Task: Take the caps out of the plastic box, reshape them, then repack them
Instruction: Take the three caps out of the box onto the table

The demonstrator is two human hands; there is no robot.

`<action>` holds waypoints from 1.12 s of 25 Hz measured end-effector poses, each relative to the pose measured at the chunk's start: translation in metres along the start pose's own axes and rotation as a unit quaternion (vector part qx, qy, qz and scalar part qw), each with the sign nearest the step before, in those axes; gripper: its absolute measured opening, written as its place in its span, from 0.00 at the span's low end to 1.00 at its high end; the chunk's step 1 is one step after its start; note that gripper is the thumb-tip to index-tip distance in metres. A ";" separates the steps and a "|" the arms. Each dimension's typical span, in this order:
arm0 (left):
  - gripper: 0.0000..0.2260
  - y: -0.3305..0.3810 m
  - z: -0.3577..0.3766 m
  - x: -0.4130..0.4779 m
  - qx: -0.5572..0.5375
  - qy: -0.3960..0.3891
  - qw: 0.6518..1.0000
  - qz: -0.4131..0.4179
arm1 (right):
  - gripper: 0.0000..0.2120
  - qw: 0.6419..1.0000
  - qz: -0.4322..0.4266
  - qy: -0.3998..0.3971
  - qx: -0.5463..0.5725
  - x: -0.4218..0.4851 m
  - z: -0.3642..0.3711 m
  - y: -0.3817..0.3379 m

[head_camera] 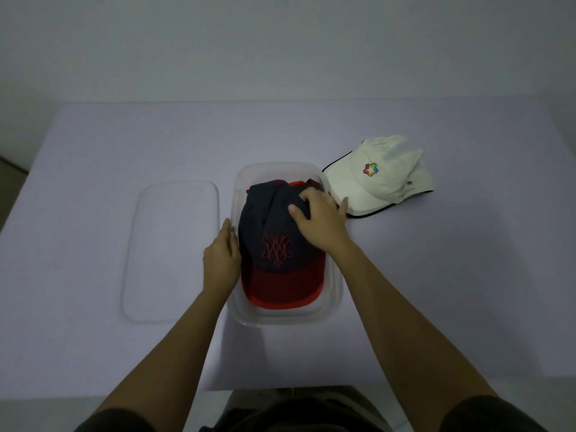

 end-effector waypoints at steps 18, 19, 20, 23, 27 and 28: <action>0.19 0.003 0.004 -0.003 0.026 0.000 1.000 0.003 | 0.05 0.928 0.070 0.219 0.293 -0.066 -0.160 0.175; 0.19 0.003 0.004 -0.002 0.029 0.000 1.000 0.005 | 0.05 0.931 0.075 0.200 0.297 -0.063 -0.148 0.182; 0.19 0.004 0.004 -0.002 0.031 0.001 1.000 0.007 | 0.05 0.935 0.078 0.183 0.295 -0.060 -0.137 0.187; 0.19 0.005 0.005 -0.002 0.031 0.001 0.999 0.006 | 0.07 0.947 0.100 0.155 0.263 -0.055 -0.115 0.201; 0.19 0.001 0.005 -0.001 0.028 0.004 1.000 0.000 | 0.17 0.963 0.171 0.158 0.137 -0.051 -0.103 0.210; 0.19 -0.001 0.005 -0.001 0.028 0.004 1.000 -0.002 | 0.20 0.965 0.163 0.184 0.093 -0.050 -0.106 0.200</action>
Point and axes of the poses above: each hand's wrist, its own x-axis towards the middle knuckle, its own z-axis out of the palm, y = z × x, the point moved 10 cm from there along x, towards the middle knuckle, and after that the axes turned 5 degrees about -x, right-handed, at the moved point
